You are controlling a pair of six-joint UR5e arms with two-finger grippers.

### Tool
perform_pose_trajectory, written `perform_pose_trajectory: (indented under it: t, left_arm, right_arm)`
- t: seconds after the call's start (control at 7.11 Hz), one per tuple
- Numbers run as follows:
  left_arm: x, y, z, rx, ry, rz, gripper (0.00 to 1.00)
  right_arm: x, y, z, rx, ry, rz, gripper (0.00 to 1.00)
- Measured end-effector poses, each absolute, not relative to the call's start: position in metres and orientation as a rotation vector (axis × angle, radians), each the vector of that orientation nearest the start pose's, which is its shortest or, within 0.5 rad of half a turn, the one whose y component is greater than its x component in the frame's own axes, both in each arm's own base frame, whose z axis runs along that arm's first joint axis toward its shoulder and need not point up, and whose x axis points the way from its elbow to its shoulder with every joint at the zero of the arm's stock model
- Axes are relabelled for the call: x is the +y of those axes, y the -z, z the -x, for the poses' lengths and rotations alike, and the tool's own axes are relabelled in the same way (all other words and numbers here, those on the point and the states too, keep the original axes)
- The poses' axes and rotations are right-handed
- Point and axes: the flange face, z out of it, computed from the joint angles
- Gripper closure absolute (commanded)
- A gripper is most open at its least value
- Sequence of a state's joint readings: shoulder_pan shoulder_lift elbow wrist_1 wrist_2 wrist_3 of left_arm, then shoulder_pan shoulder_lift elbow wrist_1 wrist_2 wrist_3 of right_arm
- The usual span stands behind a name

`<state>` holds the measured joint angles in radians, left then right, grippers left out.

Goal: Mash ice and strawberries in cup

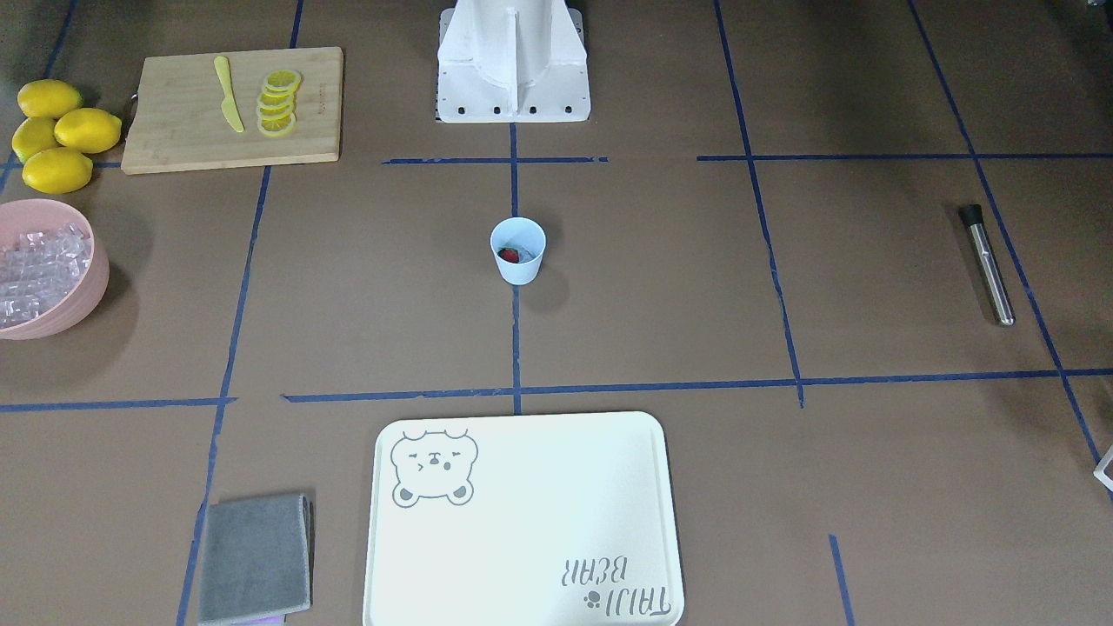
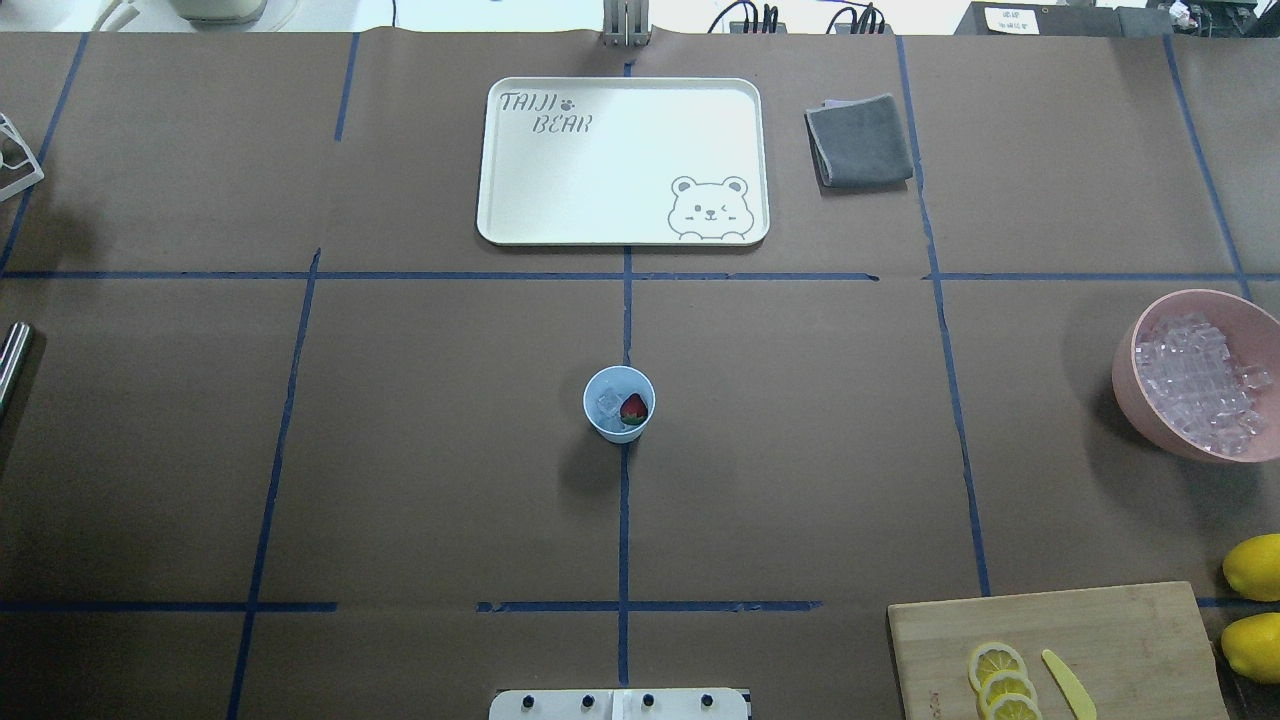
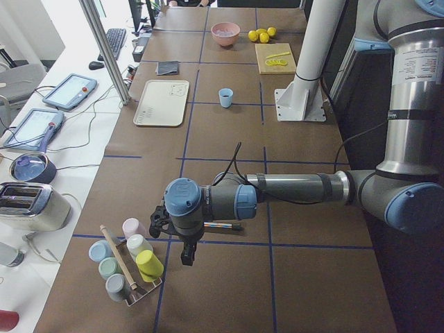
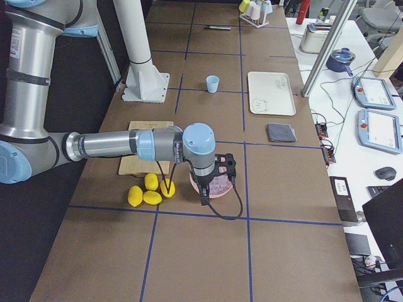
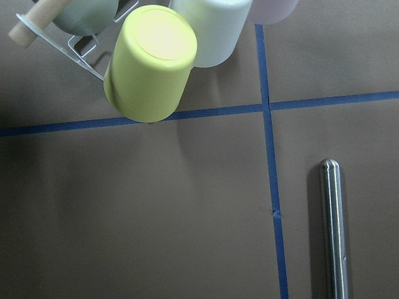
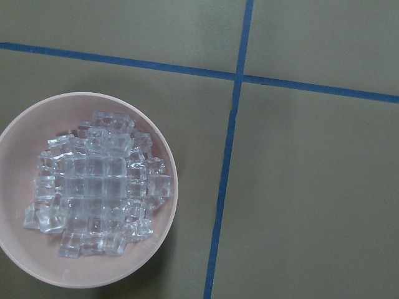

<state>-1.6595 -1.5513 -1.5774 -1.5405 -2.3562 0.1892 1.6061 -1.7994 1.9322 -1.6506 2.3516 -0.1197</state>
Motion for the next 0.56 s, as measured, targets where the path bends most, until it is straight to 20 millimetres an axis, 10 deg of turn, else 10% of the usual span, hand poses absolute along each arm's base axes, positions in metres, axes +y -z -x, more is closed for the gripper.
perform_pose_trajectory:
  t: [0.56]
  left_arm:
    - [-0.4701, -0.669, 0.105, 0.784, -0.076, -0.064, 0.0]
  right_arm:
    - [-0.3932, -0.5901, -0.0771, -0.775, 0.101, -0.11, 0.01]
